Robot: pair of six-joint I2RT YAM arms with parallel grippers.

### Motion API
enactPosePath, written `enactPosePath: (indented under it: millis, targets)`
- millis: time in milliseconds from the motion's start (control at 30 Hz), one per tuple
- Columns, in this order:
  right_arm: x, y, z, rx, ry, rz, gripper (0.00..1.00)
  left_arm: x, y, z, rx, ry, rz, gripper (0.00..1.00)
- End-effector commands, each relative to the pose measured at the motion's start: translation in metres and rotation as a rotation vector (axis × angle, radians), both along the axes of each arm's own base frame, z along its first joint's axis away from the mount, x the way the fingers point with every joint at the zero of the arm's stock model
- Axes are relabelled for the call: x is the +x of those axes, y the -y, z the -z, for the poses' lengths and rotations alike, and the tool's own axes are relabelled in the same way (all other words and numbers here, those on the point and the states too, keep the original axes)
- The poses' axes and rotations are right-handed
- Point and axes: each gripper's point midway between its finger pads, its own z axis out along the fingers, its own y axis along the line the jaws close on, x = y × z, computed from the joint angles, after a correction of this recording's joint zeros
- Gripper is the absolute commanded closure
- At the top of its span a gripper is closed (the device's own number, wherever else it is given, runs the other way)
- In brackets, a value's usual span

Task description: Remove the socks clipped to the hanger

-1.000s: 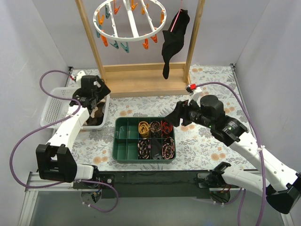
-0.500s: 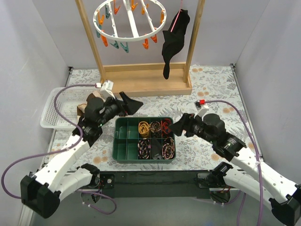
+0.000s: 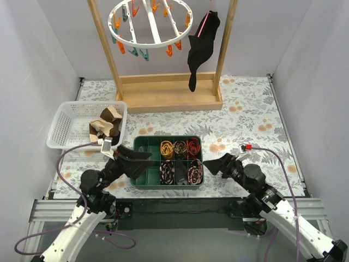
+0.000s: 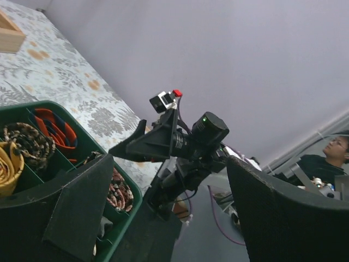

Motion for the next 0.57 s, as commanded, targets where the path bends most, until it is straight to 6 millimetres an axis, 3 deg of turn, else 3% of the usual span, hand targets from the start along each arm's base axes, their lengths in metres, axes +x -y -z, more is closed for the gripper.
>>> enactPosePath:
  millis: [0,67,100,367,533]
  targets:
    - [0.009,0.003,0.014,0.094,0.042,0.066,0.02,-0.027,-0.006,-0.009,-0.103,0.035,0.074,0.17]
    - [0.011,0.003,0.013,0.133,0.069,0.075,0.02,-0.033,-0.008,-0.006,-0.125,0.056,0.084,0.17]
    - [0.012,0.003,0.026,0.126,0.056,0.081,0.02,-0.036,-0.007,-0.005,-0.127,0.061,0.099,0.17]
    - [0.017,0.003,0.051,0.140,0.038,0.106,0.02,-0.042,-0.002,0.015,-0.191,0.012,0.193,0.17]
    - [0.014,0.002,0.053,0.126,0.029,0.091,0.02,-0.049,-0.006,0.010,-0.255,0.041,0.223,0.17]
